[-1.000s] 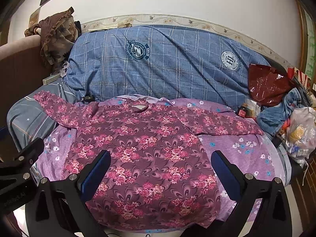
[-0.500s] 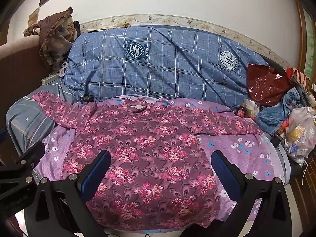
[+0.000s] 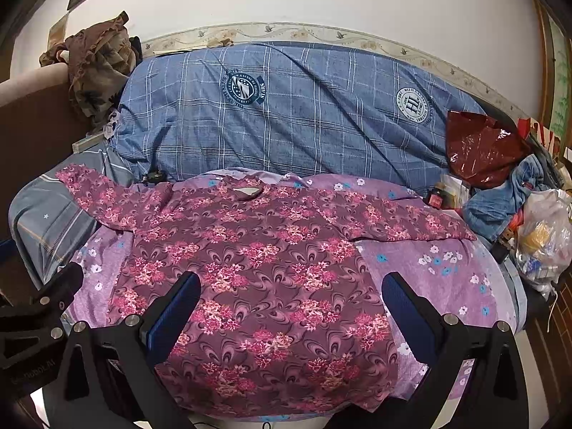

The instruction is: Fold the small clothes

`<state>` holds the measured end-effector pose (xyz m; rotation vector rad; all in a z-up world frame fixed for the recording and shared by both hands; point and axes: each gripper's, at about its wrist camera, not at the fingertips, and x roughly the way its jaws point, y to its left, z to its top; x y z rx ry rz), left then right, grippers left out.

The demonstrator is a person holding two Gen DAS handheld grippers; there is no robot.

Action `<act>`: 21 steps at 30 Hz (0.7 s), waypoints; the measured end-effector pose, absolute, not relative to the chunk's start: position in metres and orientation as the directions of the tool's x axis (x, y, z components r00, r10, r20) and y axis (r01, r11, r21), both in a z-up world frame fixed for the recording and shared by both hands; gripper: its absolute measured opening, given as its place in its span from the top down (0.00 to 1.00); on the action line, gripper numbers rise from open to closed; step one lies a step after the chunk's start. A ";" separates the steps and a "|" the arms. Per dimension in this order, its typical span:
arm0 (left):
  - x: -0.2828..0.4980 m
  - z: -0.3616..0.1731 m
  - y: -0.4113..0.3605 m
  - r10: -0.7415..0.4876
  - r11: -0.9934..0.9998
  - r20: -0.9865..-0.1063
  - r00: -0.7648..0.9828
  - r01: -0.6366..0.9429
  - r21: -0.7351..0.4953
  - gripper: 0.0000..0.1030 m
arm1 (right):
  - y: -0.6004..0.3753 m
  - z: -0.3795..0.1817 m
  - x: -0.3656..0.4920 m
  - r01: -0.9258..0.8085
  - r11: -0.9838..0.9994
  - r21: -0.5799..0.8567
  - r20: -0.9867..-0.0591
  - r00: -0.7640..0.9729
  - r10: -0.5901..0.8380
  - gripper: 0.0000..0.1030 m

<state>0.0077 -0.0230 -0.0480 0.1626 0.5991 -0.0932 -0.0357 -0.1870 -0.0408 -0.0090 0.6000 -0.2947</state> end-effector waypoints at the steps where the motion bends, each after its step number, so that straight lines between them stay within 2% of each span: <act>1: 0.008 -0.048 -0.023 -0.041 0.983 -0.568 0.822 0.136 0.126 0.00 | -0.188 -0.041 -0.036 0.272 0.958 -0.093 -0.555 0.785 -0.276 0.02; 21: 0.028 -0.063 -0.029 -0.029 0.979 -0.593 0.805 0.144 0.147 0.00 | -0.199 -0.055 -0.023 0.285 0.953 -0.102 -0.576 0.764 -0.290 0.02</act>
